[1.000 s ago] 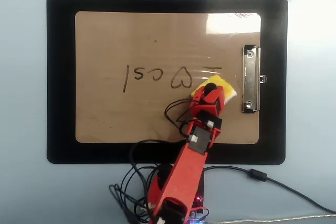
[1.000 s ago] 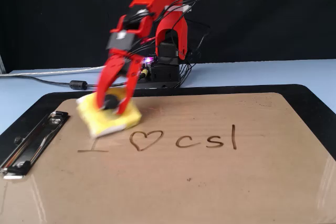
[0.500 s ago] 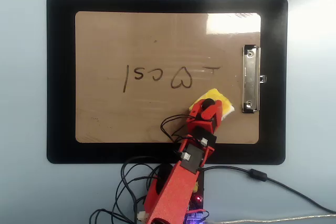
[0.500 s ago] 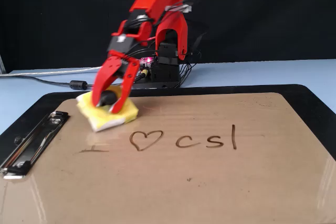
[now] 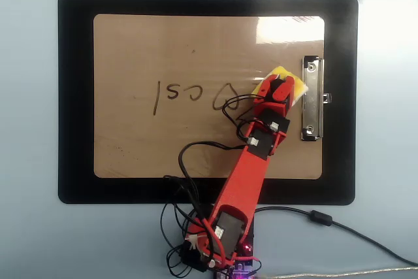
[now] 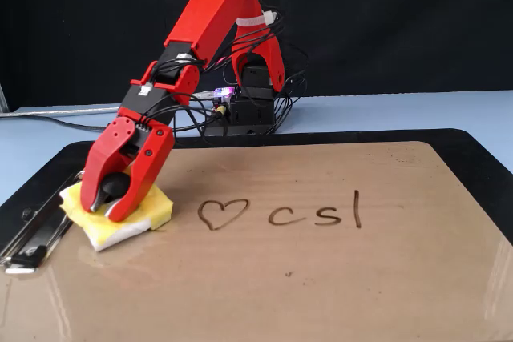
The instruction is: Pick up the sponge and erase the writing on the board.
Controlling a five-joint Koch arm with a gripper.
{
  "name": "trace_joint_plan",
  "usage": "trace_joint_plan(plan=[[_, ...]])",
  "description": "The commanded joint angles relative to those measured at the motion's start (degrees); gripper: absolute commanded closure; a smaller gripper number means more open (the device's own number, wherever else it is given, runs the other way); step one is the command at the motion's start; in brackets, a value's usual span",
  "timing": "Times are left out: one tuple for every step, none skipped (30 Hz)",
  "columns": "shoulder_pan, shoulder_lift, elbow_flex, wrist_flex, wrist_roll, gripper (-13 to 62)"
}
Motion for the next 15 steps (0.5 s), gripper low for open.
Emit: trace_joint_plan(plan=[[0.0,9.9,11.3,3.7,-1.7,57.4],[-0.4,14.9,15.5,3.8,-2.5,57.4],[-1.1,19.6,19.2,3.8,-3.8,57.4],[-2.5,23.3,21.9,3.9,-5.1,57.4],[-4.0,25.9,22.9,3.9,-6.5,57.4],[-6.1,25.8,22.8,3.6,-8.3,57.4],[-7.6,23.4,22.3,3.5,-9.4,57.4],[-9.0,19.8,20.4,3.0,-10.5,57.4],[-10.0,15.6,16.4,2.2,-11.3,57.4],[-10.5,11.2,11.9,1.4,-11.3,57.4],[-10.5,5.6,5.9,0.7,-11.1,57.4],[-10.3,1.1,1.1,0.3,-10.9,57.4],[-10.0,-2.5,-3.0,0.3,-10.3,57.4],[-9.6,-4.6,-6.2,0.5,-9.7,57.4],[-8.6,-4.7,-6.6,0.8,-9.0,57.4]])
